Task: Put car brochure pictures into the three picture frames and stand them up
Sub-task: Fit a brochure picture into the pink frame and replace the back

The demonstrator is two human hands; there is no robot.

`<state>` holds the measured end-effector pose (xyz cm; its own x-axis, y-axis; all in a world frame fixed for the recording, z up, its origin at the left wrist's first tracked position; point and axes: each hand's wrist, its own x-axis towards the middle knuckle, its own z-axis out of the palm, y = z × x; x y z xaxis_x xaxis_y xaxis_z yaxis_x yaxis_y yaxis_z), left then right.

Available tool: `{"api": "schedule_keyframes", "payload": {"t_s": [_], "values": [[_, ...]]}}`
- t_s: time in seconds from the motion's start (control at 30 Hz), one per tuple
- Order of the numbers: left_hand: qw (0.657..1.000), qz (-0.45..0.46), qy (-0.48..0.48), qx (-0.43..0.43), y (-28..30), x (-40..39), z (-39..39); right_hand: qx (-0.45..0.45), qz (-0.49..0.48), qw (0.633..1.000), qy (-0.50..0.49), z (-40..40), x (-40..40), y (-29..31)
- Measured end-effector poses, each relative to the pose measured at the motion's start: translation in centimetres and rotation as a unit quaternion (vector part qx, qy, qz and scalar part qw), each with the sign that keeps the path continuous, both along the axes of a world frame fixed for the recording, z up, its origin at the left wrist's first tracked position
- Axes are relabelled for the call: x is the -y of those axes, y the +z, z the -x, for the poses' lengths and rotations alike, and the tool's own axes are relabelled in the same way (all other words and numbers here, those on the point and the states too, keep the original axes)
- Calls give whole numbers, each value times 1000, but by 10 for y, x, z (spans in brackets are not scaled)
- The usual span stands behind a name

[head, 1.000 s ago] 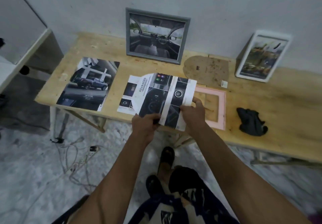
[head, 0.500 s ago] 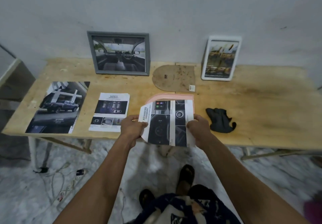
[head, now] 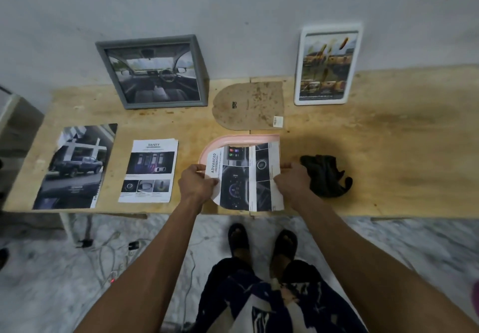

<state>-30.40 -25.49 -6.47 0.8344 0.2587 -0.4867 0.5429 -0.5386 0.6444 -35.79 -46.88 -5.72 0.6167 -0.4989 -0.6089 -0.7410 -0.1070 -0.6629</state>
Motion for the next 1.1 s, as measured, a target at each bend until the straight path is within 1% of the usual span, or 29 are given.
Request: {"api": "schedule_keyframes", "payload": {"t_s": [0.23, 0.4, 0.5, 0.6, 0.7, 0.77, 0.83, 0.9, 0.93, 1.0, 1.1], "values": [[999, -20, -44, -16, -15, -8, -32, -30, 37, 999, 3, -26, -9, -5], [994, -44, -99, -13, -22, -11, -48, -26, 58, 998, 21, -40, -12, -13], [988, -67, -136, -20, -26, -12, -52, -23, 79, 996, 22, -40, -16, -22], [981, -89, -170, -25, -29, -13, -53, -23, 112, 992, 46, -39, -15, -31], [965, -141, -221, -19, -32, -15, -53, -16, 144, 987, 72, -37, -15, -37], [951, -175, -255, -8, -35, -17, -52, -26, 184, 976, 109, -36, -17, -42], [945, -181, -274, 9, -36, -19, -50, -26, 226, 960, 162, -33, -19, -42], [932, -185, -311, 12, -35, -20, -49, -12, 266, 934, 238, -29, -21, -43], [923, -190, -335, 6, -35, -20, -49, -19, 282, 917, 280, -28, -22, -45], [909, -192, -369, -9, -36, -18, -49, -57, 295, 890, 344, -25, -23, -48], [897, -209, -389, -15, -39, -16, -48, -84, 295, 873, 379, -25, -25, -52]]}}
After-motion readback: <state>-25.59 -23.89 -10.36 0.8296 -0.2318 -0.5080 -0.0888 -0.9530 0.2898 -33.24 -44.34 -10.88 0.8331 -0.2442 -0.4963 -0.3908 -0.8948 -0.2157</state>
